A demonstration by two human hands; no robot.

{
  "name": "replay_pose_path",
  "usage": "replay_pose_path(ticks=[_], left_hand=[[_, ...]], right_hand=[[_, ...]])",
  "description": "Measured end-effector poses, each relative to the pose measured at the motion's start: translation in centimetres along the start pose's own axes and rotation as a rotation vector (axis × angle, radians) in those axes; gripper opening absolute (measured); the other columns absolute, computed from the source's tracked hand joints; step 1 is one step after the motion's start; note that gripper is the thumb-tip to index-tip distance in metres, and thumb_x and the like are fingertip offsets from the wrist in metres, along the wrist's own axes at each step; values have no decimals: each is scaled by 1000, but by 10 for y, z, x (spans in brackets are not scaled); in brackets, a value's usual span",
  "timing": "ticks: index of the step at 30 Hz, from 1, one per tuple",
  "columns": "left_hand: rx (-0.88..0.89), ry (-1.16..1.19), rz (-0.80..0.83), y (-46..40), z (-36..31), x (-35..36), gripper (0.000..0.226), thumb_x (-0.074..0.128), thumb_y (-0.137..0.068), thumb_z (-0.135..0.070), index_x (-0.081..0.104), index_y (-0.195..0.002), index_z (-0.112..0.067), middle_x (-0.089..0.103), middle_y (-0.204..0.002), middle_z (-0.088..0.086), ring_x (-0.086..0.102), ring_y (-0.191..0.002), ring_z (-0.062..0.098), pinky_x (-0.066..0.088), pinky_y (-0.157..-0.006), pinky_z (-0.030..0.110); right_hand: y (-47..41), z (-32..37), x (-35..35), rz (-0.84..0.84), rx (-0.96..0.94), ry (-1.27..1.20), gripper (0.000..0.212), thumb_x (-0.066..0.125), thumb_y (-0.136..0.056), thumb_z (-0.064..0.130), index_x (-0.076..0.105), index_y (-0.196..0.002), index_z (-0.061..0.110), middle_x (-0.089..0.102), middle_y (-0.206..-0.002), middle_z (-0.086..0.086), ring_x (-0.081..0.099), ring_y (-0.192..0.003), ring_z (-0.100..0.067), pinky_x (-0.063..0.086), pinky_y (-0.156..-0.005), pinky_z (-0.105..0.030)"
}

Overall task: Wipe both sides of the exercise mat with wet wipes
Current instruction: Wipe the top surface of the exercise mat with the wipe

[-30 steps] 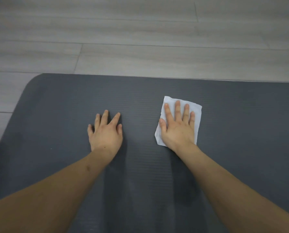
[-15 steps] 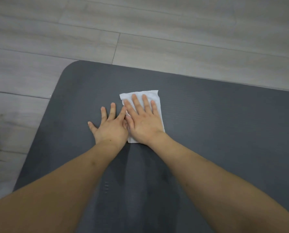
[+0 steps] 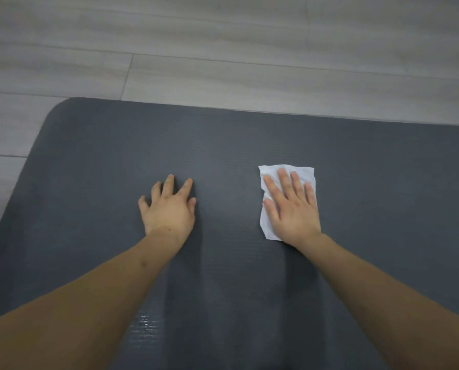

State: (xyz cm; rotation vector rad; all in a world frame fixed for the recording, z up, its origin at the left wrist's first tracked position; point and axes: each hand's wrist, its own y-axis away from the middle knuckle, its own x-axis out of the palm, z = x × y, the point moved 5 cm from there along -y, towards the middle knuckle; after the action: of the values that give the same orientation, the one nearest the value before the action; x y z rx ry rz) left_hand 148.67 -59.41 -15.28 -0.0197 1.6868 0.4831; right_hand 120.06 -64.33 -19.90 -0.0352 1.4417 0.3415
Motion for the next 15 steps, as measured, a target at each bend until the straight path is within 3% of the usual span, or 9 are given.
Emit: replay_pose_path(ticks=[3, 7, 15], left_hand=[[39, -9, 58, 26, -58, 14, 57, 35, -103, -58, 19, -157, -47, 12, -169, -3, 12, -154, 24, 25, -115, 61], [-23, -1, 252, 30, -91, 35, 70, 43, -100, -62, 4, -157, -50, -12, -169, -5, -10, -156, 28, 23, -115, 68], [-47, -15, 283, 30, -94, 38, 70, 40, -101, -62, 0, -157, -51, -18, -168, -7, -14, -156, 28, 19, -117, 69]], right_hand=[[30, -65, -7, -7, 100, -23, 60, 11, -104, 58, 0, -162, 48, -9, -173, 9, -13, -159, -16, -4, -128, -47], [62, -127, -10, 0, 201, -36, 59, 13, -106, 58, 0, -162, 47, -10, -173, 6, -14, -159, -19, -5, -128, -50], [61, -136, -7, 23, 170, -1, 61, 8, -105, 57, -6, -163, 42, -15, -173, 0, -19, -158, -28, -7, -126, -53]])
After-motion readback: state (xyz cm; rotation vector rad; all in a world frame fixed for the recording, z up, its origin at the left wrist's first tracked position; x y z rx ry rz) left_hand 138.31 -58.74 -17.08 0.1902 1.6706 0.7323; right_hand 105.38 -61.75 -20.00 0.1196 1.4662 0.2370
